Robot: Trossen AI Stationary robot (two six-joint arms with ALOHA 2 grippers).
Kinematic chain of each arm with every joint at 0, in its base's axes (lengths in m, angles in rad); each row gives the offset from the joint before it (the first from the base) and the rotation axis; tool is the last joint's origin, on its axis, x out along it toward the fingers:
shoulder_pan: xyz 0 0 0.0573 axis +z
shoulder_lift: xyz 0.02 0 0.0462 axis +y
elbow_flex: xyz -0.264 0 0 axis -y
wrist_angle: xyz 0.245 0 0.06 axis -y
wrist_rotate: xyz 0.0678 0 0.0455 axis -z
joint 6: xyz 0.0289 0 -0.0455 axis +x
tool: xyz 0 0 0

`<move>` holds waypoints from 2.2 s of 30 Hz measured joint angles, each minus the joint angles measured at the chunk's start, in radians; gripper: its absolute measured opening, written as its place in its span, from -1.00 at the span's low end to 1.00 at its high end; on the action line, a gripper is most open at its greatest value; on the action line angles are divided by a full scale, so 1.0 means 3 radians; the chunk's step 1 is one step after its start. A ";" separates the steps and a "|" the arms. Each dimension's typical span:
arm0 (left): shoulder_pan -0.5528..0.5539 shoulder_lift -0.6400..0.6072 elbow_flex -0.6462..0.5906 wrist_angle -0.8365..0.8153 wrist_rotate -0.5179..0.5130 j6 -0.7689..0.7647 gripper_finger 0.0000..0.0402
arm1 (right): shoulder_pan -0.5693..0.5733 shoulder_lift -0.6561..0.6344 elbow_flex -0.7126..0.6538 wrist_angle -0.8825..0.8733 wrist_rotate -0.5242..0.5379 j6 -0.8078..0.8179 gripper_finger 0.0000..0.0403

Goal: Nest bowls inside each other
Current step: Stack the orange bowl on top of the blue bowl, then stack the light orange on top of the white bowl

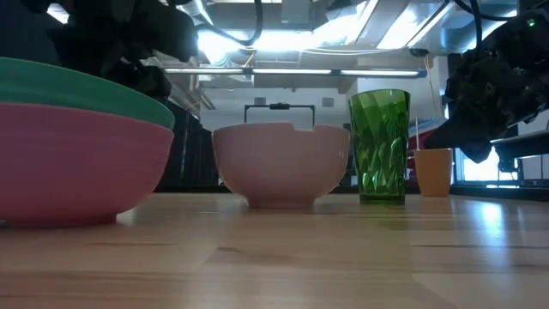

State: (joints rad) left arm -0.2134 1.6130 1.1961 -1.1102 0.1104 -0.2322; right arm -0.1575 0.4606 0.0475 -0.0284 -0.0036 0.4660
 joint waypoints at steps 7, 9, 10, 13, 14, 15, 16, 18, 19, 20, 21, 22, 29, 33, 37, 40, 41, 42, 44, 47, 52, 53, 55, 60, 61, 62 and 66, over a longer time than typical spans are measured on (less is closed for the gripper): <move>0.0106 -0.0013 0.0130 -0.0027 -0.0011 0.0027 -0.30 | -0.0001 0.0000 0.0000 -0.0015 0.0001 0.0000 -1.00; 0.0132 -0.0013 0.0189 -0.0028 -0.0019 0.0029 -0.30 | 0.0001 0.0000 0.0004 0.0003 -0.0013 0.0000 -1.00; 0.0148 -0.0013 0.0220 -0.0028 -0.0020 0.0029 -0.30 | 0.0001 0.0000 0.0009 0.0031 -0.0036 0.0000 -1.00; 0.0165 -0.0013 0.0335 -0.0001 -0.0032 0.0014 -0.30 | 0.0002 0.0000 0.0025 0.0113 -0.0105 0.0000 -1.00; 0.0174 -0.0013 0.0368 0.0025 -0.0036 0.0002 -0.30 | 0.0002 0.0000 0.0030 0.0140 -0.0128 0.0000 -1.00; 0.0183 -0.0013 0.0401 0.0051 -0.0040 -0.0010 -0.30 | 0.0002 0.0000 0.0036 0.0168 -0.0150 0.0000 -1.00; 0.0193 -0.0014 0.0434 0.0077 -0.0044 -0.0022 -0.30 | 0.0002 0.0001 0.0041 0.0195 -0.0173 0.0000 -1.00; 0.0211 -0.0014 0.0499 0.0128 -0.0053 -0.0047 -0.30 | 0.0003 0.0001 0.0052 0.0250 -0.0219 0.0000 -1.00; 0.0220 -0.0015 0.0532 0.0154 -0.0057 -0.0059 -0.30 | 0.0003 0.0001 0.0057 0.0277 -0.0242 0.0000 -1.00; 0.0229 -0.0015 0.0565 0.0180 -0.0061 -0.0071 -0.30 | 0.0004 0.0001 0.0062 0.0305 -0.0265 0.0000 -1.00; 0.0238 -0.0015 0.0598 0.0206 -0.0065 -0.0084 -0.30 | 0.0004 0.0001 0.0068 0.0332 -0.0288 0.0000 -1.00; 0.0248 -0.0015 0.0631 0.0231 -0.0069 -0.0096 -0.30 | 0.0004 0.0001 0.0073 0.0360 -0.0311 0.0000 -1.00; 0.0312 -0.0017 0.0861 0.0412 -0.0098 -0.0182 -0.30 | 0.0069 0.0001 0.0313 0.0381 -0.0523 0.0000 -1.00; 0.0312 -0.0018 0.0888 0.0249 -0.0102 0.0028 -0.30 | 0.0530 0.0033 0.0965 -0.0069 -0.0541 -0.0078 -1.00; 0.0313 -0.0018 0.0877 -0.0052 -0.0184 0.0194 -0.30 | 0.1335 0.0333 0.1925 -0.1545 -0.0074 -0.0083 -1.00; 0.0317 -0.0043 0.0813 -0.0111 -0.0226 0.0295 -0.30 | 0.1783 0.0700 0.2267 -0.2114 0.0142 0.0153 -0.94; 0.0317 -0.0063 0.0777 -0.0103 -0.0231 0.0314 -0.30 | 0.1864 0.0820 0.2302 -0.2161 0.0133 0.0232 -0.90; 0.0317 -0.0088 0.0748 -0.0095 -0.0233 0.0333 -0.30 | 0.1945 0.0939 0.2336 -0.2209 0.0124 0.0311 -0.86; 0.0318 -0.0121 0.0720 -0.0084 -0.0233 0.0345 -0.30 | 0.2107 0.1178 0.2405 -0.2304 0.0106 0.0468 -0.79; 0.0320 -0.0171 0.0680 -0.0069 -0.0233 0.0362 -0.30 | 0.2351 0.1537 0.2508 -0.2446 0.0078 0.0704 -0.68; 0.0323 -0.0253 0.0612 -0.0043 -0.0233 0.0390 -0.30 | 0.2757 0.2135 0.2679 -0.2683 0.0032 0.1098 -0.50; 0.0324 -0.0269 0.0599 -0.0038 -0.0233 0.0396 -0.30 | 0.2838 0.2254 0.2714 -0.2731 0.0023 0.1177 -0.46; 0.0325 -0.0302 0.0571 -0.0028 -0.0233 0.0407 -0.30 | 0.3000 0.2493 0.2782 -0.2826 0.0004 0.1334 -0.38; 0.0328 -0.0383 0.0506 -0.0001 -0.0233 0.0434 -0.30 | 0.3143 0.2771 0.2848 -0.2923 0.0013 0.1316 -0.07; 0.0329 -0.0392 0.0506 0.0016 -0.0234 0.0424 -0.30 | 0.3141 0.2793 0.2845 -0.3014 0.0022 0.1311 -0.02; 0.0329 -0.0408 0.0506 0.0014 -0.0235 0.0424 -0.30 | 0.3142 0.2803 0.2842 -0.3098 0.0039 0.1305 0.02; 0.0328 -0.0416 0.0506 0.0010 -0.0262 0.0416 -0.30 | 0.3141 0.2831 0.2795 -0.3113 0.0037 0.1209 0.05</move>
State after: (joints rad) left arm -0.1150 1.4883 1.3479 -1.1073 0.0320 -0.1074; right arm 0.7849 1.3098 0.8861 -0.9622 0.0074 0.8287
